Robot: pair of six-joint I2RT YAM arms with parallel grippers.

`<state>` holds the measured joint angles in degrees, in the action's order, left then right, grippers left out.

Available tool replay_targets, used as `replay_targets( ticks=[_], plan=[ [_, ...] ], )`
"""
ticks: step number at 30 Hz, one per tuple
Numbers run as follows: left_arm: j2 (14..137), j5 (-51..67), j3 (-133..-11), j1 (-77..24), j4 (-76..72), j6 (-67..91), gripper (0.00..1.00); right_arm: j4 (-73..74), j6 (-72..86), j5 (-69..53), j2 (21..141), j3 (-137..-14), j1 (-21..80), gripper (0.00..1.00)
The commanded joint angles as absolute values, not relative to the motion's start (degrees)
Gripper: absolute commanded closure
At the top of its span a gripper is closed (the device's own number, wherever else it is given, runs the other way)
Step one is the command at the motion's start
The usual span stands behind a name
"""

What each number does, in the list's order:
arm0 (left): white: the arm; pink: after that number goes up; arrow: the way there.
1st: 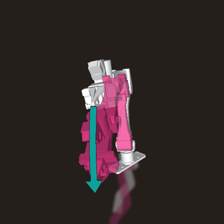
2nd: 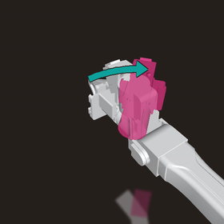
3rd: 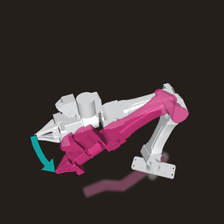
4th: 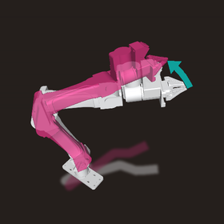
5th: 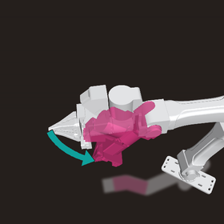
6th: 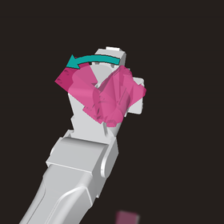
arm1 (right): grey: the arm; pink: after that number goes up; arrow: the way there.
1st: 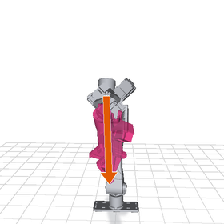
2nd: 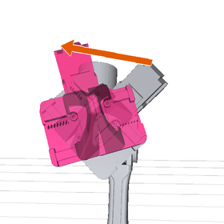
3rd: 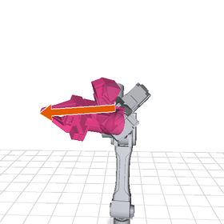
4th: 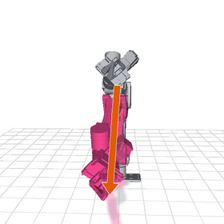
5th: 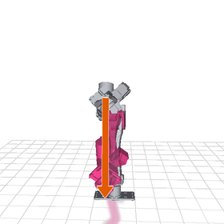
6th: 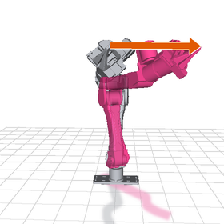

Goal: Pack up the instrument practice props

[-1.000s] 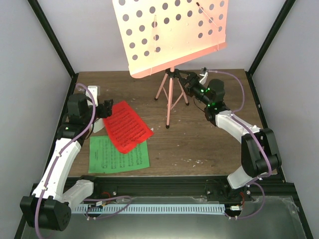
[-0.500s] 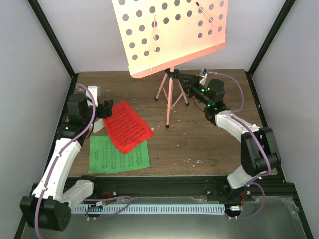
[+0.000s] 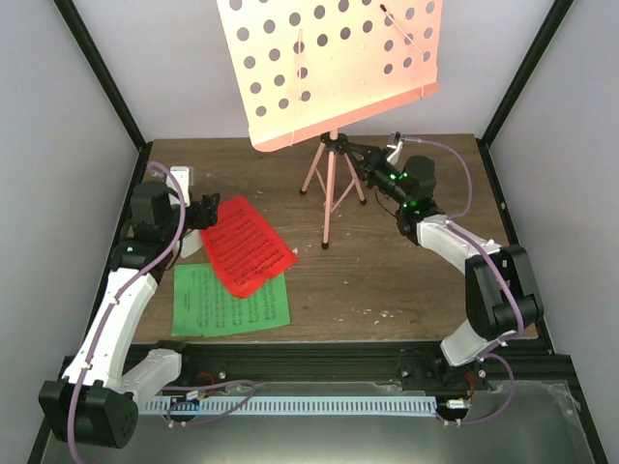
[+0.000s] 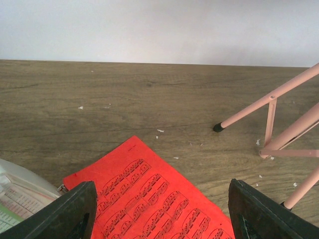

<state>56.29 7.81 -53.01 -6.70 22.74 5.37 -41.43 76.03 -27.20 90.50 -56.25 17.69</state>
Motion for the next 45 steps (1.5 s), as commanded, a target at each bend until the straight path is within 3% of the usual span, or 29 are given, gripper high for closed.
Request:
replay_targets(
  ticks=[1, 13, 24, 27, 31, 33, 39, 45],
  plan=[
    [56.07, 8.35, -52.65, -6.83, 22.03, 5.35, 0.27, -45.80, 64.47, -27.41, 91.51, -55.12, 17.49, 0.95],
    [56.37, 8.35, -52.56, -6.86, 21.96, 5.45, 0.27, -45.06, 31.85, -27.77, 91.65, -53.79, 17.59, 0.97],
    [56.54, 8.53, -52.65, -6.86, 21.93, 5.54, 0.27, -40.50, 11.34, -32.30, 92.63, -58.16, 17.62, 0.92],
    [56.51, 8.70, -52.67, -6.81, 21.90, 5.60, 0.27, -40.82, 11.36, -33.36, 91.01, -57.39, 17.59, 0.82],
    [56.56, 8.88, -52.62, -6.81, 21.91, 5.64, 0.27, -47.44, 16.39, -34.11, 87.45, -52.25, 17.50, 0.48],
    [56.51, 8.99, -52.65, -6.85, 21.92, 5.70, 0.27, -51.03, 19.05, -33.94, 86.06, -49.12, 17.27, 0.40],
    [56.51, 9.40, -52.64, -6.85, 21.84, 5.97, 0.27, -66.42, 32.62, -38.17, 85.08, -40.89, 13.09, 0.36],
    [56.51, 9.49, -52.56, -6.86, 21.83, 5.95, 0.27, -71.37, 38.67, -41.07, 88.94, -42.85, 10.33, 0.36]
  ],
)
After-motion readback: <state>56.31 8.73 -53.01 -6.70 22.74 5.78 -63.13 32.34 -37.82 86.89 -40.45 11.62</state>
